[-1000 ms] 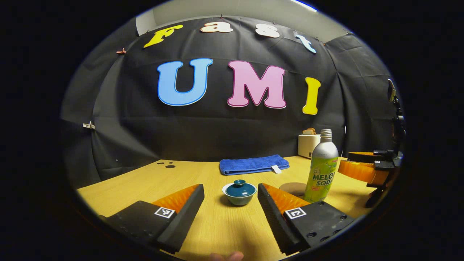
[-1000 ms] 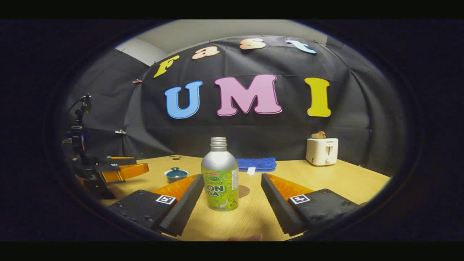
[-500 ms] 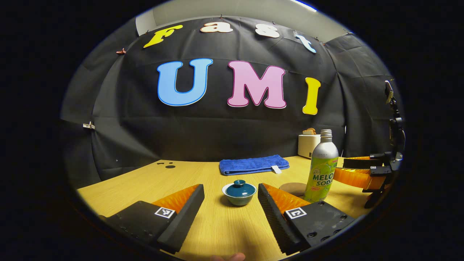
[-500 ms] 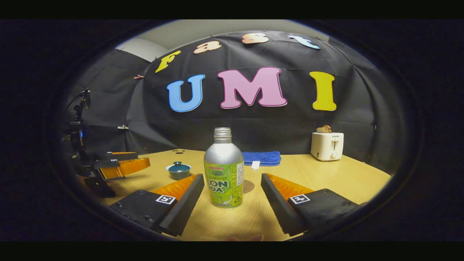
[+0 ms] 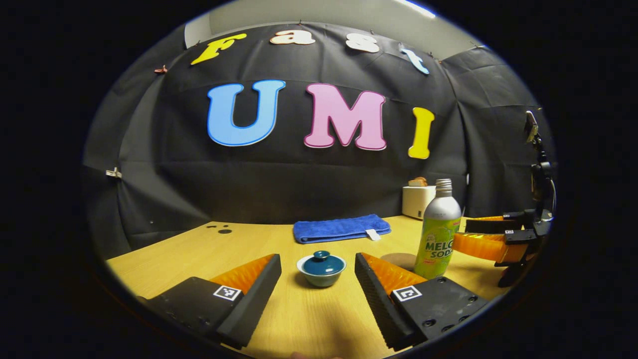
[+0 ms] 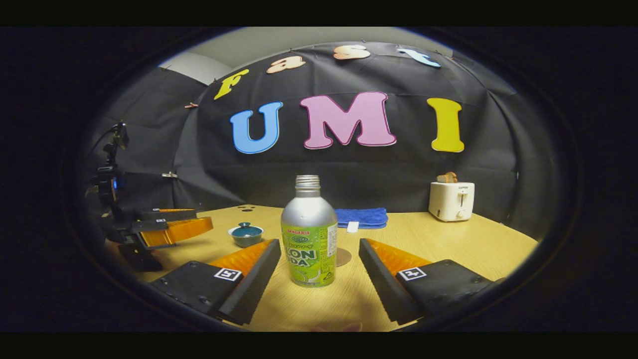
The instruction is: Open the teacup lid with one hand, grasp the water bottle and pour water into the teacup with the other hand; after pouring, place the water bottle on the coaster and then close the teacup lid.
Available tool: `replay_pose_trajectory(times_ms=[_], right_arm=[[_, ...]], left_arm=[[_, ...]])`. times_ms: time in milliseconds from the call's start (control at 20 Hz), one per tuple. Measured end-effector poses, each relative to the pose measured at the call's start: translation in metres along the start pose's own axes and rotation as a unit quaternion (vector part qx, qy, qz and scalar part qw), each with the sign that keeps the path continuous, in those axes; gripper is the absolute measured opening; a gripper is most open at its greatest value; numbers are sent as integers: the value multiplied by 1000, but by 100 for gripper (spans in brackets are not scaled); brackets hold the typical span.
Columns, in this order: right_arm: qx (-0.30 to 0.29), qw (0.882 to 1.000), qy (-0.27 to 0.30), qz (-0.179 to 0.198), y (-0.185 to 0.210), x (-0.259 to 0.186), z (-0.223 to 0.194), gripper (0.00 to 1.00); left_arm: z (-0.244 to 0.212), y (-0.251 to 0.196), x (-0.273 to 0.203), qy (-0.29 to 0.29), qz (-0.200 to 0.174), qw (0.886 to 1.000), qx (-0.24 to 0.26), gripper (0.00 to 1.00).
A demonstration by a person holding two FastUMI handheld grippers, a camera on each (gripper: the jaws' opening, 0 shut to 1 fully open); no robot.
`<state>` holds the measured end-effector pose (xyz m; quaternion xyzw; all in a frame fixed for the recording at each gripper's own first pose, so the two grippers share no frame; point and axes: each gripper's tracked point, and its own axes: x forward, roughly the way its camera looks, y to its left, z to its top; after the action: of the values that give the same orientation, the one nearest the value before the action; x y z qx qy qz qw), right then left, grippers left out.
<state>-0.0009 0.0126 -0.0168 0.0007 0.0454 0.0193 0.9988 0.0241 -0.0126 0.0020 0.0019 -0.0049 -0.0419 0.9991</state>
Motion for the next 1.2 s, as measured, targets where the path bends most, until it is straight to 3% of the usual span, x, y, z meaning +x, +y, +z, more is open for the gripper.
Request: replay_pose_trajectory(times_ms=[150, 400, 600, 700, 850, 1200], right_arm=[[0, 1000, 0, 0, 1, 0, -1, 98], [1, 1000, 0, 0, 2, 1, -2, 98], [1, 1000, 0, 0, 3, 2, -3, 98], [1, 1000, 0, 0, 3, 2, -3, 98], [1, 1000, 0, 0, 4, 3, -4, 98], [1, 1000, 0, 0, 5, 4, -5, 98]], left_arm=[[-4, 16, 26, 7, 3, 1000, 0, 95], [-18, 7, 56, 51, -25, 998, 22, 89], [-23, 3, 73, 66, -28, 997, 28, 80], [-26, 0, 77, 78, -31, 996, 33, 74], [-33, -3, 81, 96, -31, 994, 36, 57], [-35, -5, 84, 108, -22, 993, 48, 37]])
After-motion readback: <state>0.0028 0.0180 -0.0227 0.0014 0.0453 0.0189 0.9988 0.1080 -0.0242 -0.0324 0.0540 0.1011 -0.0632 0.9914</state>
